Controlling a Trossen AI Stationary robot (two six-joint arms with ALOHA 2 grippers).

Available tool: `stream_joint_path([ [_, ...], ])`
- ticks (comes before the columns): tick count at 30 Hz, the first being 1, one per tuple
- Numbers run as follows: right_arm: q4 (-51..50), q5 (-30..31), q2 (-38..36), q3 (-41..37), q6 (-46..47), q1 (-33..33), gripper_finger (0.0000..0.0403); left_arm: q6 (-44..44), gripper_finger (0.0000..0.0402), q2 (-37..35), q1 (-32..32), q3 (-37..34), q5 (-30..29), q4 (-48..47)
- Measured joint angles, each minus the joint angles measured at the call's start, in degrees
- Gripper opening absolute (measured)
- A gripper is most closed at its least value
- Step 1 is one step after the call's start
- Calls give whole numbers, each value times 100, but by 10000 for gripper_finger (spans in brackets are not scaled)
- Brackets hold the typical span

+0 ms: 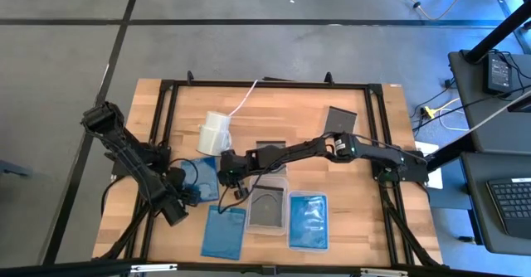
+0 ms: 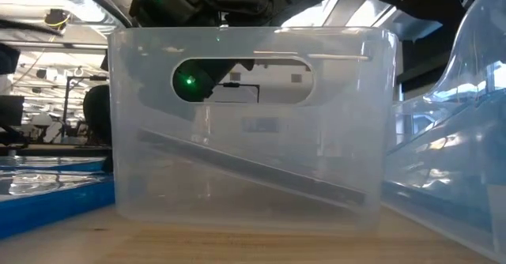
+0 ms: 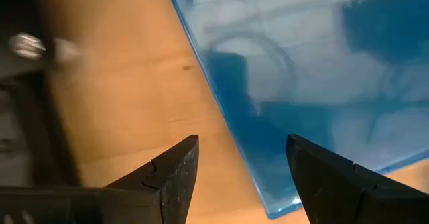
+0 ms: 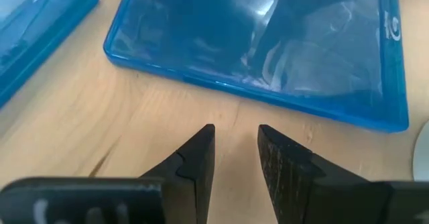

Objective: Pick & place jewel cases by type
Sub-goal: Put the top blue cd case into the right transparent bin

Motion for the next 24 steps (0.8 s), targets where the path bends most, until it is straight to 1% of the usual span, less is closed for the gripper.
stream_joint_path([
  [3, 11, -174, 22, 0, -33, 51, 119, -194, 221, -29, -53, -372, -142, 598],
  [5, 8, -329, 26, 0, -69, 82, 119, -293, 221, -34, -84, -491, -320, 808],
  [9, 15, -372, 26, -22, -151, 152, 119, -273, 221, -56, -94, -525, -522, 852],
  [16, -7, -400, 26, -24, -262, 152, 119, -128, 221, -44, -234, -559, -1298, 1108],
  [24, -86, -405, 22, -28, -264, 154, 119, -114, 221, -28, -362, -581, -1865, 1185],
])
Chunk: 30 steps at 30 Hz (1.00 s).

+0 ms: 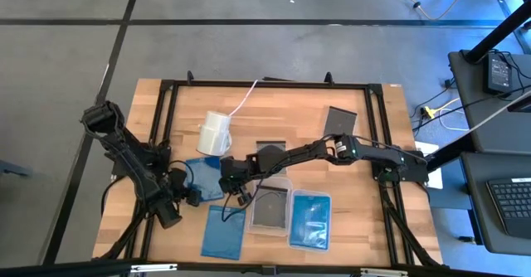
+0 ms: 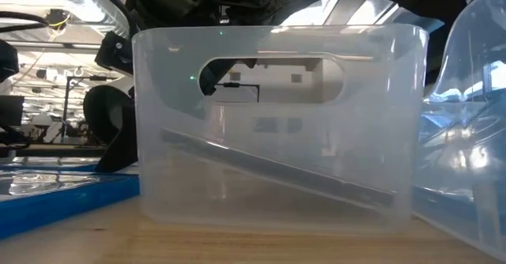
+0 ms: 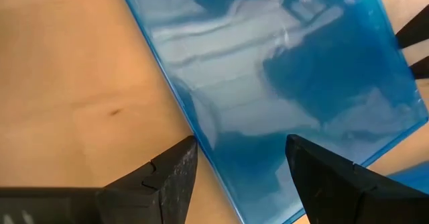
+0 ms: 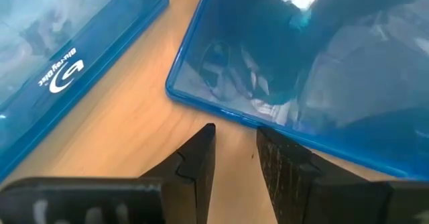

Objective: Pick & place jewel cases by type
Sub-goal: Put the top blue cd case into the right transparent bin

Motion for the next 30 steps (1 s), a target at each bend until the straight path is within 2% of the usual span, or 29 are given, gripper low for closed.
stream_joint_path([
  [4, -22, -10, -2, -4, 0, 0, 119, 34, 221, 11, -43, -22, -209, -74],
  [19, -185, -7, -11, -4, -3, -20, 119, 26, 221, 0, -260, 9, -215, 401],
  [30, -292, 3, -11, -4, 2, -24, 119, -38, 221, -8, -283, 16, -438, 568],
])
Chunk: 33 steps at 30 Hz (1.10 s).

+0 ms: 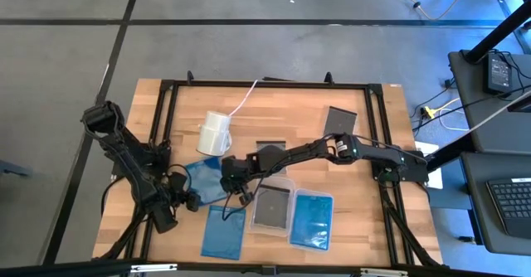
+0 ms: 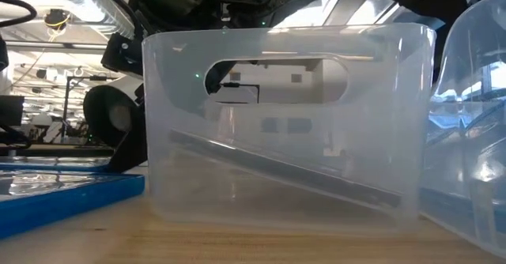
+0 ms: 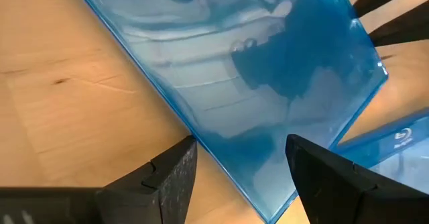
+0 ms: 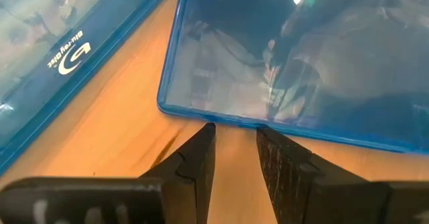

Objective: Pick & place jewel cases by type
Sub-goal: Put the top blue cd case into the right transparent bin

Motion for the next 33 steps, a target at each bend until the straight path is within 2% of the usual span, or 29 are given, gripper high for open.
stream_joint_path([
  [8, -48, 4, -4, 0, 1, -2, 119, 2, 221, -248, 0, 7, -139, -23],
  [20, -34, 2, -7, 0, 7, -2, 119, 70, 221, -873, 0, 13, -365, -605],
  [27, -23, 0, -7, -2, 13, 0, 119, 82, 221, -1074, 5, 15, -788, -1055],
  [28, -7, -3, -5, -3, 5, 0, 119, 76, 221, -1076, 10, 11, -909, -1071],
  [29, 276, 31, 23, 8, -17, 2, 119, 104, 221, -1061, 24, 9, -1317, -864],
  [31, 340, 49, 40, 5, -9, 4, 119, 116, 221, -1095, 48, 56, -1762, -768],
  [33, 374, 28, 35, 0, -10, 0, 119, 312, 221, -1069, 25, 8, -1897, -705],
])
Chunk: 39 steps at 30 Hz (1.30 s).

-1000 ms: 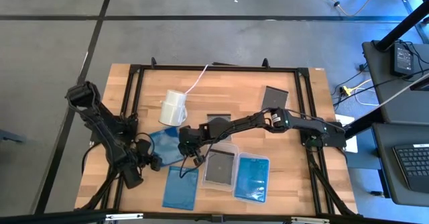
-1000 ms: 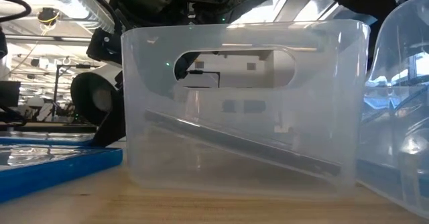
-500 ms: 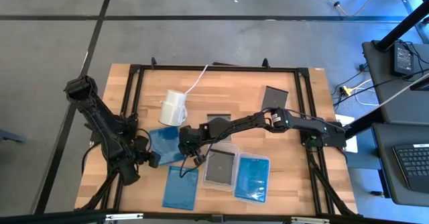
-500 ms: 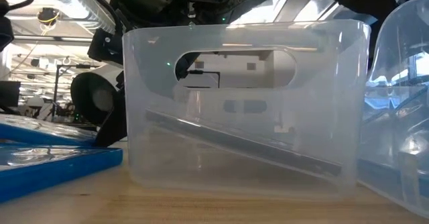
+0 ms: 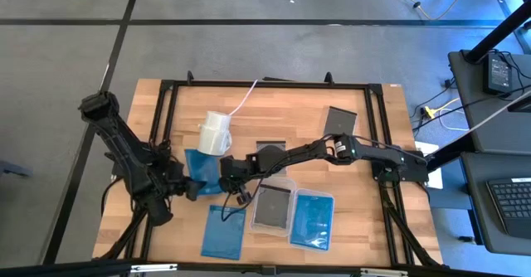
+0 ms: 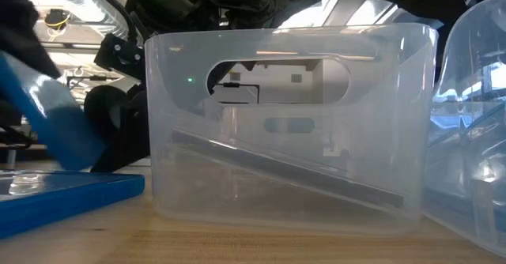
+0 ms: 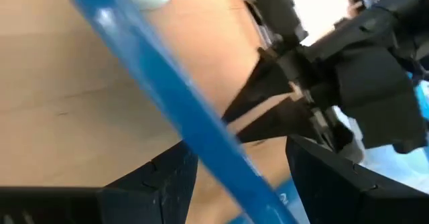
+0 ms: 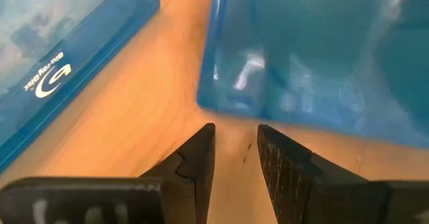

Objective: Pick & place jewel cases by type
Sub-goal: Put the top blue cd case into the right transparent bin

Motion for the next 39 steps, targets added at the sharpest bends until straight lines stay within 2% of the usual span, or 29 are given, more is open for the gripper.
stream_joint_path([
  [11, -2, -7, 0, 0, -2, 2, 119, 208, 209, -51, 5, 12, 658, -12],
  [16, -8, -11, 0, 0, 5, 2, 119, 203, 170, -51, 5, 12, 803, -56],
  [25, -44, -9, -2, 0, 10, 10, 119, 188, 75, -51, -38, 10, 976, -39],
  [27, -210, -6, -2, 64, 11, 17, 119, 188, 58, -53, -88, 10, 959, -32],
  [32, -1436, -149, 11, 643, 176, 31, 119, 308, 29, -53, -263, 12, 836, 36],
  [39, -2069, -388, 9, 1359, 181, 37, 119, 315, 24, -51, -486, 10, 705, 60],
])
